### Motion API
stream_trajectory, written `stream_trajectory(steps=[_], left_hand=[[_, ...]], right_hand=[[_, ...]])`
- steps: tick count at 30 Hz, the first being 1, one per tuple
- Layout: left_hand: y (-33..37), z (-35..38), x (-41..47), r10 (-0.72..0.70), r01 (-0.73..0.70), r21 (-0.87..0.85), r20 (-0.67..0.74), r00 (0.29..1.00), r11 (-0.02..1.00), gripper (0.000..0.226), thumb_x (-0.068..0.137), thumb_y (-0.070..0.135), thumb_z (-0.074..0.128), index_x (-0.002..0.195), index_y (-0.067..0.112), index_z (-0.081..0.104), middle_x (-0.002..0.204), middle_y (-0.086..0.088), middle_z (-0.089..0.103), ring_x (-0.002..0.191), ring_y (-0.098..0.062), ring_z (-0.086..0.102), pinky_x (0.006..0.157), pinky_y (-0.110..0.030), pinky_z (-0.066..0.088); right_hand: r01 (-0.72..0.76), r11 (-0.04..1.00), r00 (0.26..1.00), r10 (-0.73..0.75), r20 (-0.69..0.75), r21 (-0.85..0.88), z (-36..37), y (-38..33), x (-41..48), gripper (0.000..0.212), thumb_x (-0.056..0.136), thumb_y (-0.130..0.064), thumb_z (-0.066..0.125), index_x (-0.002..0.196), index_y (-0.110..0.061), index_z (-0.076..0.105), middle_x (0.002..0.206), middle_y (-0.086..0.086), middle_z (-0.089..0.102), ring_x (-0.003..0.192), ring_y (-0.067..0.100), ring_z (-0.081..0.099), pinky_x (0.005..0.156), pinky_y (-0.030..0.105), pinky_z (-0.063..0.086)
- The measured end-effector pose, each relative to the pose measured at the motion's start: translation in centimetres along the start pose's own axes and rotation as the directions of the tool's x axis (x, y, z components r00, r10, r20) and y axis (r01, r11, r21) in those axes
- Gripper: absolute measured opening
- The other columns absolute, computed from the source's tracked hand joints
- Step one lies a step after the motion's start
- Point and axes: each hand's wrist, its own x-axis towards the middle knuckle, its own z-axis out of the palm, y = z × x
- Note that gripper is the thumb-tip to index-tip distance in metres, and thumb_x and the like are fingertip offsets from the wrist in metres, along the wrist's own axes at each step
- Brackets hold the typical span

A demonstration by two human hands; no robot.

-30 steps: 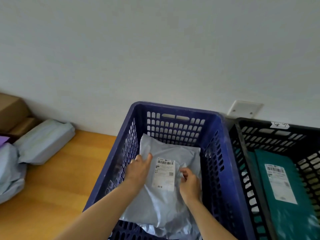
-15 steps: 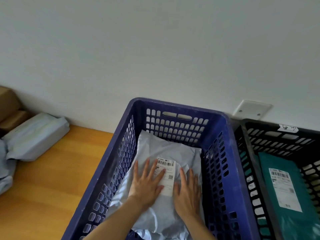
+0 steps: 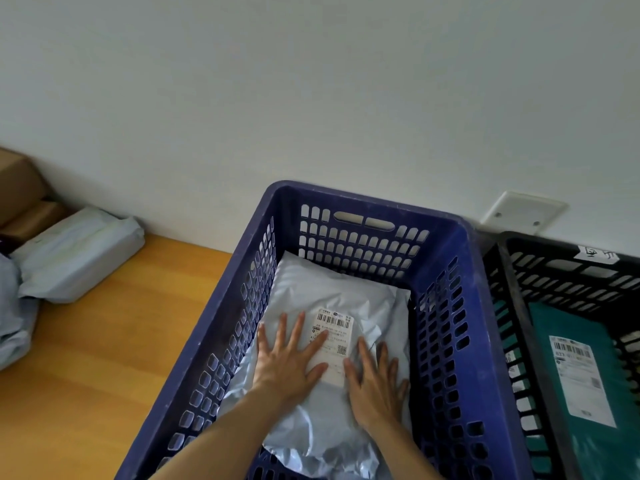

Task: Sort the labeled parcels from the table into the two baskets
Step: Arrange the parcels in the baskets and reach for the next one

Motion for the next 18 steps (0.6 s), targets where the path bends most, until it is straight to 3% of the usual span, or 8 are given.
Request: stream_trajectory(steps=[7, 11, 15, 18], left_hand=[[-0.1, -1.8, -1.1, -0.039, 0.045, -0.065, 0.079, 0.996, 0.997, 0.06, 0.095, 0.064, 0.01, 0.145, 0.045, -0.018, 0.153, -0.008, -0.031, 0.142, -0.033, -0.024, 0.113, -0.059, -0.012], [0.2, -4.9, -3.0, -0.091, 0.097, -0.152, 0.047, 0.995, 0.984, 0.06, 0.099, 0.055, 0.013, 0.15, 0.036, -0.012, 0.157, -0.013, -0.02, 0.146, -0.032, -0.015, 0.117, -0.052, -0.005], [0.4, -9.6, -5.2, -0.02, -0.018, -0.256, -0.146, 0.989, 0.966, 0.055, 0.103, 0.043, 0.019, 0.153, 0.026, 0.005, 0.16, -0.015, -0.004, 0.148, -0.032, -0.004, 0.12, -0.046, 0.004], [-0.8, -12.9, -7.4, 0.041, -0.142, -0.269, -0.351, 0.935, 0.953, 0.048, 0.104, 0.034, 0.024, 0.149, 0.019, 0.02, 0.159, -0.015, 0.011, 0.147, -0.029, 0.005, 0.118, -0.045, 0.015]], right_hand=[[-0.03, 0.994, 0.999, 0.031, -0.009, 0.109, -1.7, -0.8, -0.4, 0.057, 0.096, -0.062, 0.023, 0.15, -0.043, 0.013, 0.162, 0.005, -0.004, 0.148, 0.028, -0.005, 0.117, 0.057, 0.001], [0.074, 0.982, 0.982, -0.04, -0.185, 0.176, -4.6, -2.6, -1.6, 0.057, 0.098, -0.053, 0.032, 0.15, -0.029, 0.024, 0.157, 0.011, 0.015, 0.141, 0.032, 0.026, 0.112, 0.052, 0.03], [0.129, 0.963, 0.955, -0.056, -0.29, 0.237, -7.4, -6.0, -3.1, 0.054, 0.101, -0.049, 0.03, 0.149, -0.023, 0.03, 0.16, 0.008, 0.014, 0.141, 0.028, 0.028, 0.11, 0.044, 0.032], [0.229, 0.932, 0.917, -0.109, -0.384, 0.283, -9.5, -9.3, -4.7, 0.054, 0.101, -0.047, 0.031, 0.146, -0.019, 0.034, 0.157, 0.007, 0.021, 0.142, 0.026, 0.026, 0.112, 0.046, 0.03]])
